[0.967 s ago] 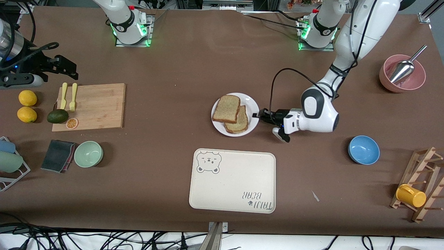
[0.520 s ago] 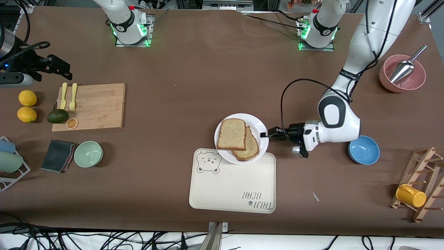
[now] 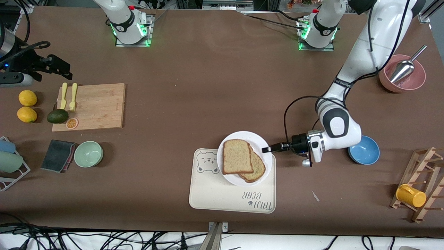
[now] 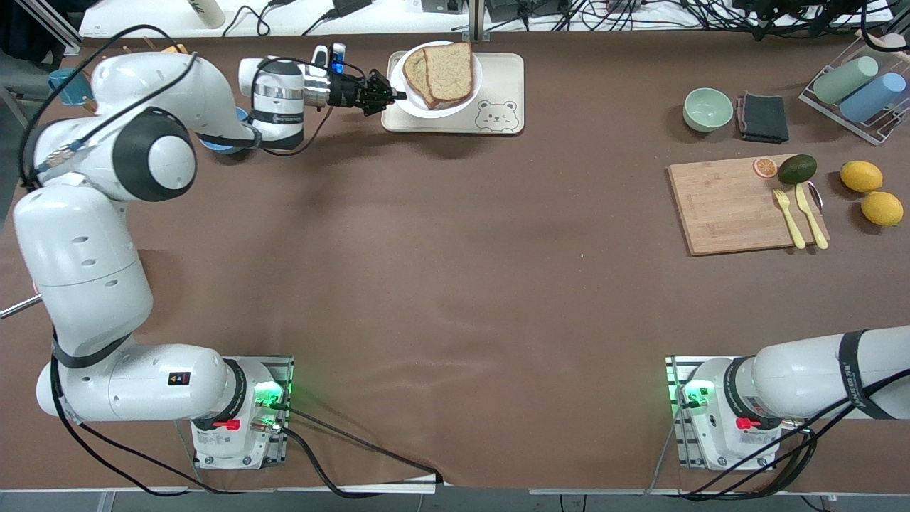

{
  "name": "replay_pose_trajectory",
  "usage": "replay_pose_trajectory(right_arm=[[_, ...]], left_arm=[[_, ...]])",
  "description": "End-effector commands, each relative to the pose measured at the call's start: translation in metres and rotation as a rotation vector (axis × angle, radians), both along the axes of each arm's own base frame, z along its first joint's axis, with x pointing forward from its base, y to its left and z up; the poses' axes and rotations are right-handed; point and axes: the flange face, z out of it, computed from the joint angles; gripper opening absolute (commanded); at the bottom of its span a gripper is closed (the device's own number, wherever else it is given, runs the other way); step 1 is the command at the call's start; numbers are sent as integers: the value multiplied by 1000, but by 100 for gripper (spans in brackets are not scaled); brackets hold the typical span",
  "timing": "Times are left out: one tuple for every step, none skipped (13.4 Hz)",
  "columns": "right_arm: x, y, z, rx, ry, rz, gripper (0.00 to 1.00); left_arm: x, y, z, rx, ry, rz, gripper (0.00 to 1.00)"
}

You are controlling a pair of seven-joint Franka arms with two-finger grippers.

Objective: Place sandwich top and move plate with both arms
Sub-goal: 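Slide the plate onto the bear placemat with the left gripper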

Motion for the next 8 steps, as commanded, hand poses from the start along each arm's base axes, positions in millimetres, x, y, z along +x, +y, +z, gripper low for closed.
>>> replay_pose_trajectory(right_arm=[[-3,-1,8,5,0,11,100],[-4,-1,8,5,0,12,100],[-4,-1,8,5,0,13,100],[-4,-1,8,5,0,13,100],[-4,-1,8,5,0,13,100],[-4,-1,8,5,0,13,100],[-4,-1,8,5,0,13,100],[-4,0,8,6,0,13,100]], left_arm=[[21,-24,-19,4,-33,47,0],[25,-27,-30,17,-33,62,0],[33,-28,-32,16,-48,72,0],[37,-25,-37,30,-54,76,0],[36,-27,-41,49,-57,67,0],[37,-23,-44,74,-63,65,0],[38,-29,-47,89,-71,55,0],[38,-33,-54,95,-70,49,0]])
